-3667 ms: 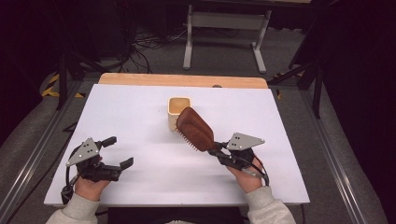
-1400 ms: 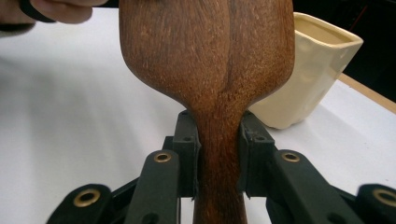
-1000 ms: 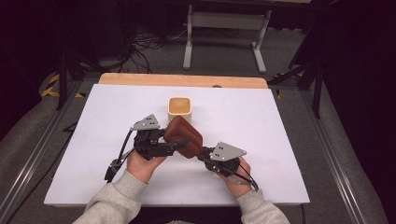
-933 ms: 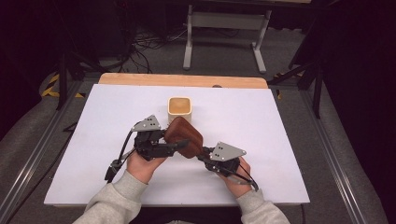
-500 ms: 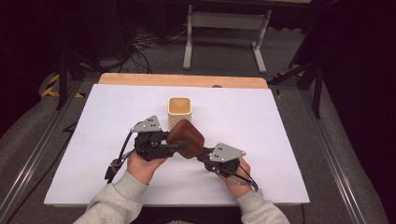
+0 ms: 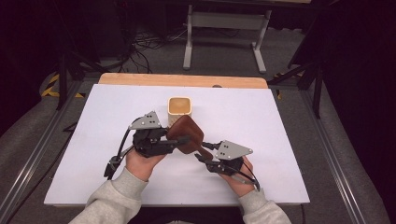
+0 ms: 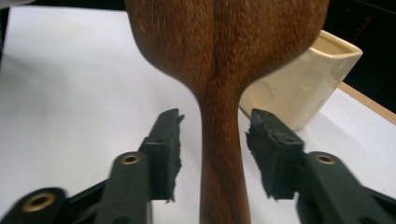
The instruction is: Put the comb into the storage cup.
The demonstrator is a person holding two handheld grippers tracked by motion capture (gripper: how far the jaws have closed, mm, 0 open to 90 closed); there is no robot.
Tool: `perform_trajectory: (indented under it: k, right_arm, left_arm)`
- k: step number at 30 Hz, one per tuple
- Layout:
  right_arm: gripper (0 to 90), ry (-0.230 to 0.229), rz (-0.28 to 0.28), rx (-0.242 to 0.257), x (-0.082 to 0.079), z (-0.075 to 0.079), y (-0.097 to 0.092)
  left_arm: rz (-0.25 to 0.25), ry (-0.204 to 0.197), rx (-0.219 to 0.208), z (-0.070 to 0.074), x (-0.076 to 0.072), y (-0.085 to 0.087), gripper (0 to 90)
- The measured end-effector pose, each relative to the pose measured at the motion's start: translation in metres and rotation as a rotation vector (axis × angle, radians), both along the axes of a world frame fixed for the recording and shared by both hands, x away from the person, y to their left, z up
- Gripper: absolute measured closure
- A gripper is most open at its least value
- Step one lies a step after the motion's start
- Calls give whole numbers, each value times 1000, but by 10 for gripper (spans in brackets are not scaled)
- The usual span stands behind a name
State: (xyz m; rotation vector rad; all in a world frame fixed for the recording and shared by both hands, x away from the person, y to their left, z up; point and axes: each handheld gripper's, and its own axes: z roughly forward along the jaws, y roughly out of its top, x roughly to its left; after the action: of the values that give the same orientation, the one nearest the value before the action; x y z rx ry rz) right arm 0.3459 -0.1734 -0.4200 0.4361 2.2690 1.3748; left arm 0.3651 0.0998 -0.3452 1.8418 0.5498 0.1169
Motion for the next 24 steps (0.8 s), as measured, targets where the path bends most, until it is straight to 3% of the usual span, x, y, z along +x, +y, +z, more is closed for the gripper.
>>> perform_trajectory:
  k: [3,6,9,11,15,24]
  right_arm:
    - [353,8,7,42,2,2,-4]
    - [191,72,26,109,8,6,-11]
    - [95,97,25,146,11,10,-18]
    - [46,89,17,152,11,11,-20]
    - [6,88,7,160,12,13,-25]
    - [4,98,1,168,12,14,-31]
  left_arm:
    - [2,-6,3,7,2,2,588]
    - [6,-21,14,16,3,3,585]
    - [8,-34,16,24,5,6,582]
    - [11,-39,18,28,6,7,581]
    - [22,-55,31,38,10,9,579]
    - [54,-76,43,60,21,17,575]
